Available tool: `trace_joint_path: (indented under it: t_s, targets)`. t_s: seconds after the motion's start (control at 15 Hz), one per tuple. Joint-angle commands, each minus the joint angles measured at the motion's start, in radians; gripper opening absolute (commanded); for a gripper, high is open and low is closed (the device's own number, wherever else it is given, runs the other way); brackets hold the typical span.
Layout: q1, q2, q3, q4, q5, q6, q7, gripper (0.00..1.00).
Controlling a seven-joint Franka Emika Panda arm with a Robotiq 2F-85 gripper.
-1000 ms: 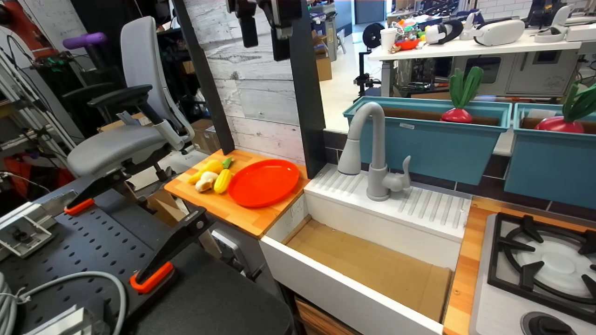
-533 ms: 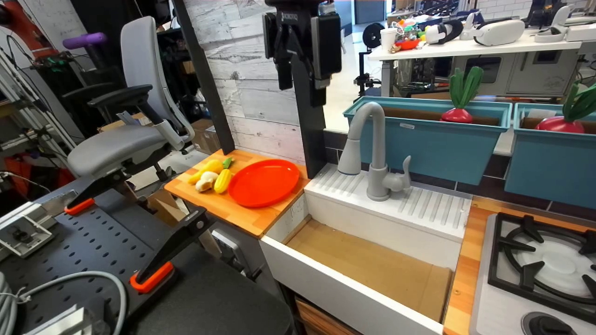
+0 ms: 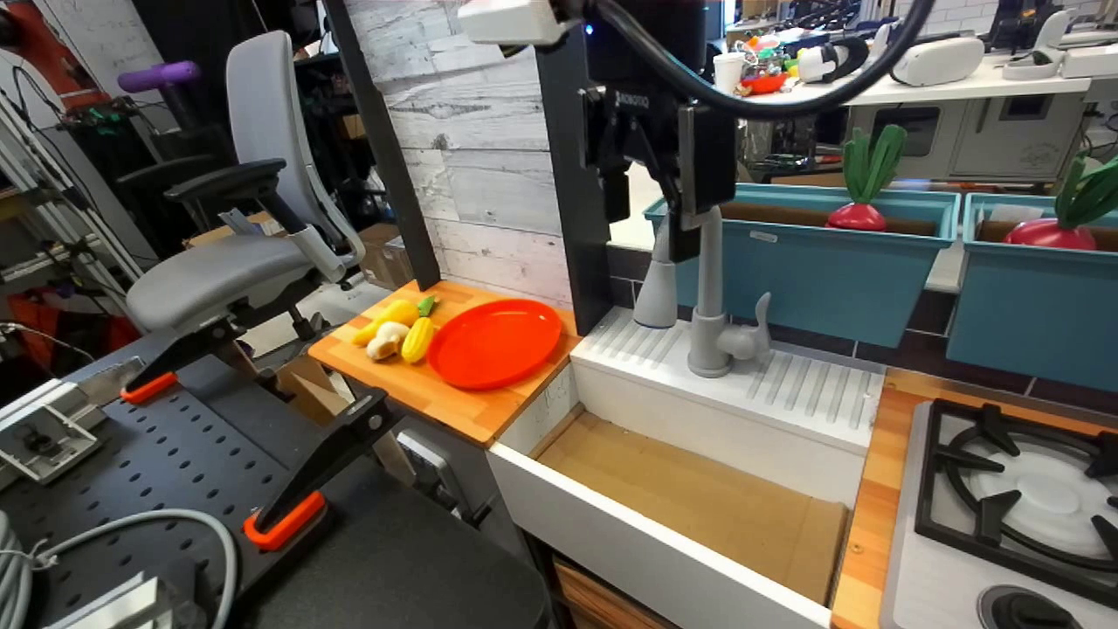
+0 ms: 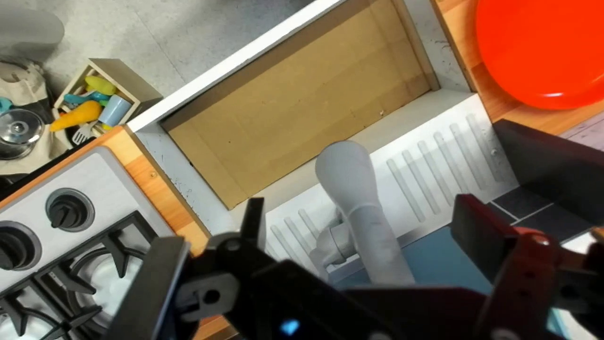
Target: Turn the tap nozzle to the left
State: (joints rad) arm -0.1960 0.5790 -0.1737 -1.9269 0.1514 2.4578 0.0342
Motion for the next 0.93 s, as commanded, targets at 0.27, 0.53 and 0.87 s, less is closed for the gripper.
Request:
trace_joint_path:
  t_s: [0.27,0.53,0.87]
  targets:
    - [0.005,0.102,0.008,0.082,-0.021,0.098,0.059,1.0]
    - [0.019,0.09,0.015,0.051,-0.032,0.128,0.049,1.0]
    - [0.023,0.1,0.02,0.073,-0.031,0.094,0.052,0.58]
